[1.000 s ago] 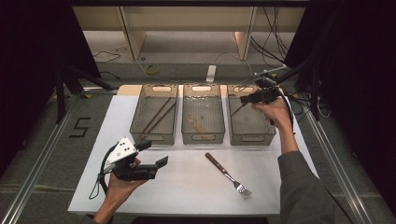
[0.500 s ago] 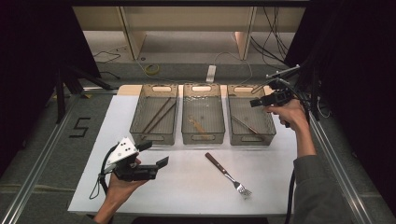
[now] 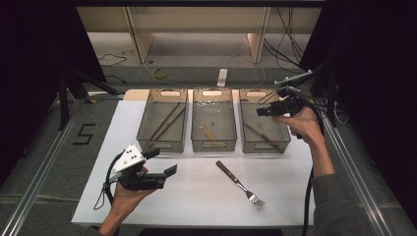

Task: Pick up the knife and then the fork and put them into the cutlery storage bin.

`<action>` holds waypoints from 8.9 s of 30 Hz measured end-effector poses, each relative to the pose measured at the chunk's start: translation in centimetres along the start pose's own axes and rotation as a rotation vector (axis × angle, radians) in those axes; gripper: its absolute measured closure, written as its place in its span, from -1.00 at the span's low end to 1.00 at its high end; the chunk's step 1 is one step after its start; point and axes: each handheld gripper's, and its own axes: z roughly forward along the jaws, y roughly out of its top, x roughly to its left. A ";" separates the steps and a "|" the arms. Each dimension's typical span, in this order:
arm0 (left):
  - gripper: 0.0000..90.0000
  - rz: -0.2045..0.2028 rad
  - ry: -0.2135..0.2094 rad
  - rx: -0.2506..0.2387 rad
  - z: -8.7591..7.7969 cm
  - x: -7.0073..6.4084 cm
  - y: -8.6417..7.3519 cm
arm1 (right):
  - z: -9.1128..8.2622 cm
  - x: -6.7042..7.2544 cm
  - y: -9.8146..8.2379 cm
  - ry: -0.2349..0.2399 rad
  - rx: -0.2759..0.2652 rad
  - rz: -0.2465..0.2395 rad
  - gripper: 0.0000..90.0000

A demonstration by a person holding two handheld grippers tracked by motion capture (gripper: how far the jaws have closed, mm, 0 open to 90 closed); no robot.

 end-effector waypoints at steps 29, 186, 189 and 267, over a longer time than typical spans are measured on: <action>-0.65 -0.006 0.000 -0.007 -0.1 0.0 0.0 | 2.4 10.5 -5.7 0.147 0.068 -0.194 -0.46; -0.65 0.002 0.010 -0.002 -0.2 0.0 0.0 | 1.2 5.4 -7.0 0.124 0.013 -0.108 0.73; -0.65 0.002 0.010 0.001 -0.1 -0.1 -0.1 | 0.2 4.3 -6.4 0.109 -0.040 -0.079 0.73; -0.65 -0.010 0.008 -0.006 -0.3 0.0 -0.1 | 1.8 -0.4 -0.6 -0.014 -0.080 0.083 -0.45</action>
